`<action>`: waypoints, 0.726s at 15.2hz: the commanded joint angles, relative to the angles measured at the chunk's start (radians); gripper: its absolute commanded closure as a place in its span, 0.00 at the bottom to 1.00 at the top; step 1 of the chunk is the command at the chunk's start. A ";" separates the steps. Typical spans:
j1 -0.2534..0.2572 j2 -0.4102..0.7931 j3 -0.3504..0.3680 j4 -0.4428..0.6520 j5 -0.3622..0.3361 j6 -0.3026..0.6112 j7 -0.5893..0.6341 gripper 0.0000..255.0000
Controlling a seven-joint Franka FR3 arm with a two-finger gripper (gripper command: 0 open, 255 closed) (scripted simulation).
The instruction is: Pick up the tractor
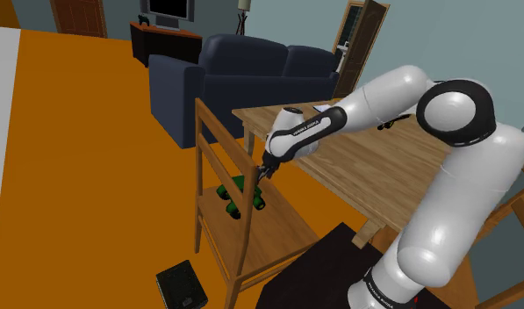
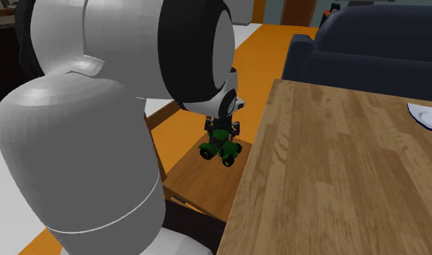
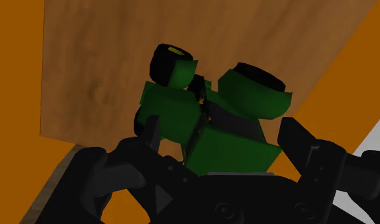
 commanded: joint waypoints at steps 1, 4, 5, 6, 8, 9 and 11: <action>0.001 0.079 0.006 0.031 0.012 0.049 -0.014 0.00; 0.000 0.140 0.011 0.059 0.021 0.083 -0.023 0.00; -0.001 0.151 0.012 0.058 0.023 0.095 -0.026 0.00; -0.001 0.163 0.013 0.058 0.025 0.107 -0.028 0.00; -0.003 0.187 0.015 0.058 0.030 0.131 -0.032 0.00; -0.004 0.199 0.017 0.059 0.032 0.142 -0.035 0.00; -0.005 0.218 0.019 0.060 0.035 0.160 -0.038 0.00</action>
